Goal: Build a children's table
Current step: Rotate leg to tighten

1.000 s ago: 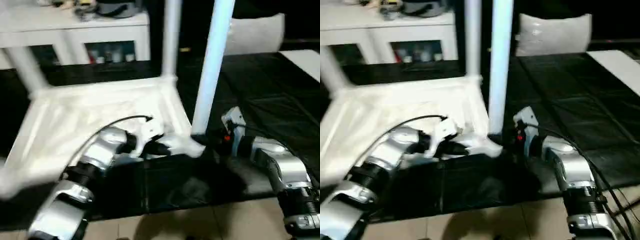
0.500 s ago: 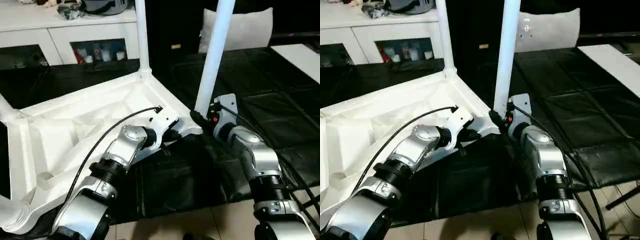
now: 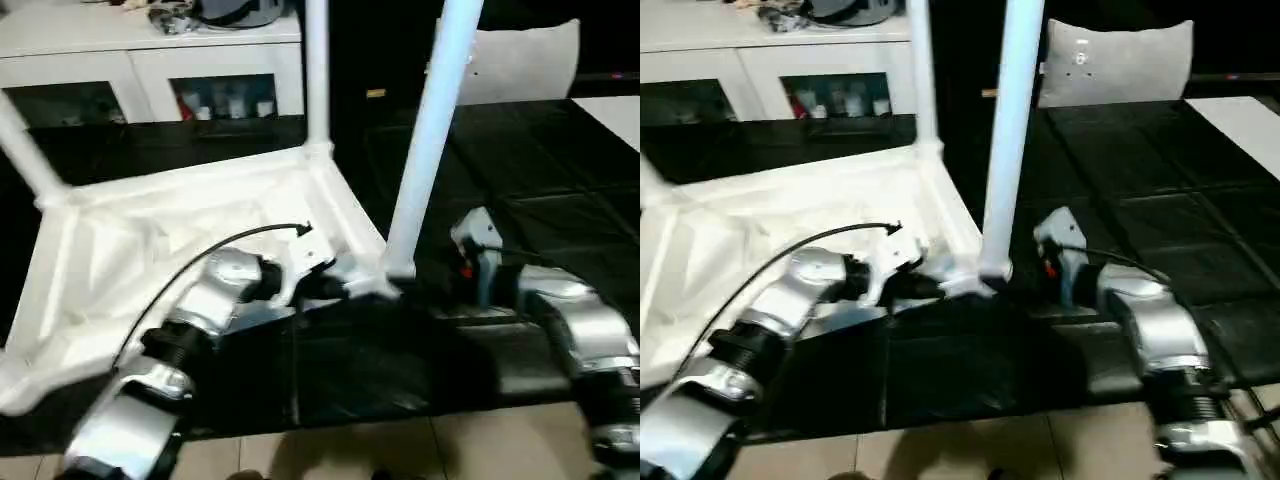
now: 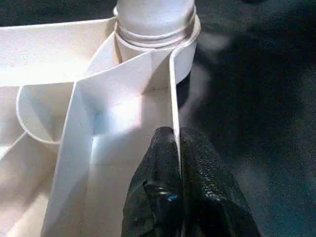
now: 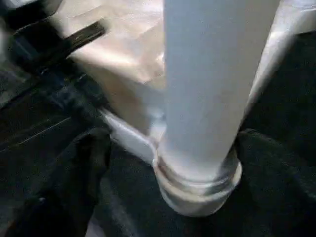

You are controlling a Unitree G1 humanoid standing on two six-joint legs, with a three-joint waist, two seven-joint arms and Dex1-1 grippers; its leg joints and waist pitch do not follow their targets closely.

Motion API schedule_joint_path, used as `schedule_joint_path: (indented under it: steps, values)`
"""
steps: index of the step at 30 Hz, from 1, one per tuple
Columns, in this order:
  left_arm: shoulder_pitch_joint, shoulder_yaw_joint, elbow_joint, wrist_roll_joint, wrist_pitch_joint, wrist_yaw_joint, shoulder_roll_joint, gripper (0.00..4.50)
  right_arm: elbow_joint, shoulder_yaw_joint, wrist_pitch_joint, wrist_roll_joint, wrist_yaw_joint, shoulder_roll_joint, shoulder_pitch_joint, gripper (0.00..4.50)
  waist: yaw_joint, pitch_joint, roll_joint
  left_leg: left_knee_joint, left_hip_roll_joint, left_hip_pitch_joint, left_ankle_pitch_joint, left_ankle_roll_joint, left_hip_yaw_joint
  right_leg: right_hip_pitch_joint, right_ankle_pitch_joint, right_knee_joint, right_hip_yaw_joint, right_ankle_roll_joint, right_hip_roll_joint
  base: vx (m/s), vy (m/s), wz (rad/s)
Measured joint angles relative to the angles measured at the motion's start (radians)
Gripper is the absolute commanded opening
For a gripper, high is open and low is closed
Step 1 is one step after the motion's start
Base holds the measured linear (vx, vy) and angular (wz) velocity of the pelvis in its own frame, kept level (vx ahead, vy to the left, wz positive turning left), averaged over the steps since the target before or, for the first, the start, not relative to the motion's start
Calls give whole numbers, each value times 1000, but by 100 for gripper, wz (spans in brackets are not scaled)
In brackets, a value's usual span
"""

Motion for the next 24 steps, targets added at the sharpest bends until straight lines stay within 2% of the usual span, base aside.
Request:
schedule_joint_path:
  steps: [3, 5, 8, 9, 11, 13, 14, 15, 18, 24]
  values:
    - [5, -18, 0, -11, -50, -102, 40, 0, -9, 27, -13, 10, 116, -42, 9, 438, 17, 0, 0, 1, 1, 0, 0, 0, 1, 0, 0, 1, 2, 0, 0, 0, 0, 0]
    - [5, -30, 0, -12, -86, -158, 63, 0, -8, 48, -39, 14, 166, -45, 9, 400, 26, 0, 0, 1, 1, 0, 0, 0, 2, 0, 0, 1, 3, 0, 0, 0, 0, 0]
    - [5, -47, 0, -13, -126, -226, 77, 0, -7, 63, -61, 17, 219, -45, 9, 397, 39, 0, 0, 2, 0, 1, 0, 0, 2, 0, 0, 2, 8, 0, 0, 0, 0, 0]
    - [5, -52, -2, -13, -135, -243, 79, 0, -7, 65, -65, 20, 236, -45, 8, 359, 45, 0, 0, 2, -1, 1, 0, 0, 3, 0, 0, 2, 9, 0, 0, 0, 0, 0]
    - [6, -67, -16, -15, -153, -273, 84, 0, -8, 74, -62, 42, 269, -45, 8, 356, 52, 0, -1, 2, -1, 0, 0, 0, 4, -1, 0, 2, 11, 0, 0, 0, 0, 0]
    - [9, -75, -26, -21, -160, -297, 90, 0, -11, 85, -52, 58, 295, -45, 8, 349, 56, 0, -1, 2, -1, 0, 0, 0, 4, -1, -1, 4, 11, 1, 0, 0, 0, 0]
    - [9, -79, -27, -23, -168, -307, 93, 0, -11, 92, -47, 61, 307, -45, 8, 318, 58, 0, -1, 3, -1, 0, 0, 0, 4, -1, -1, 6, 11, 2, -1, 0, 0, 0]
    - [9, -81, -27, -25, -173, -314, 95, 0, -11, 94, -44, 62, 314, -45, 8, 312, 59, 0, -1, 3, -1, 1, 0, 0, 4, -1, -2, 7, 11, 3, -1, 0, 0, 0]
    - [10, -86, -27, -29, -186, -325, 95, 0, -11, 95, -41, 66, 334, -46, 8, 303, 58, 1, -2, 4, 0, 2, 0, -1, 5, -1, -2, 9, 11, 3, -1, 0, 0, 0]
    - [10, -86, -27, -29, -195, -332, 93, 0, -11, 99, -20, 83, 360, -48, 8, 240, 55, 1, -2, 4, -1, 4, 1, -2, 5, 0, -2, 11, 11, 3, -1, 0, 0, 0]
